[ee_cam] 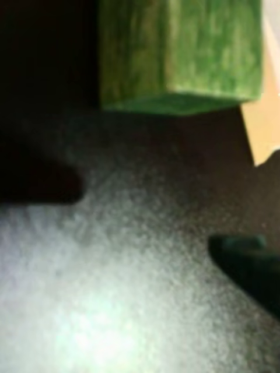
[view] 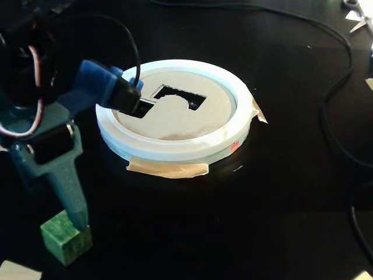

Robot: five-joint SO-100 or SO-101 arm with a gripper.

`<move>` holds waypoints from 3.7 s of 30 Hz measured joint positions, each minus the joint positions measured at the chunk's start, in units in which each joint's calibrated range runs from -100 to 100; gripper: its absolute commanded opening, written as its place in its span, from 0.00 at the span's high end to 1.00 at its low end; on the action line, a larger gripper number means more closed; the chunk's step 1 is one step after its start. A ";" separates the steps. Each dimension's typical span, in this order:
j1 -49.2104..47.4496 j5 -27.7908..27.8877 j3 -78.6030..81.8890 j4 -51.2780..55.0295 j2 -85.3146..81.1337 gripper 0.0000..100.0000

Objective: Pick up the square block and drop it in corresponding square shaped hole

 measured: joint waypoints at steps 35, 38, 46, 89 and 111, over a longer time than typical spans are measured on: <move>0.20 0.00 -0.10 -5.53 8.02 0.70; 0.20 0.00 -0.10 -5.53 8.02 0.70; 0.30 0.00 -0.10 -3.01 3.39 0.70; -58.44 -16.46 -15.81 -10.67 5.26 0.70; -54.45 -14.41 -16.01 -13.19 12.13 0.70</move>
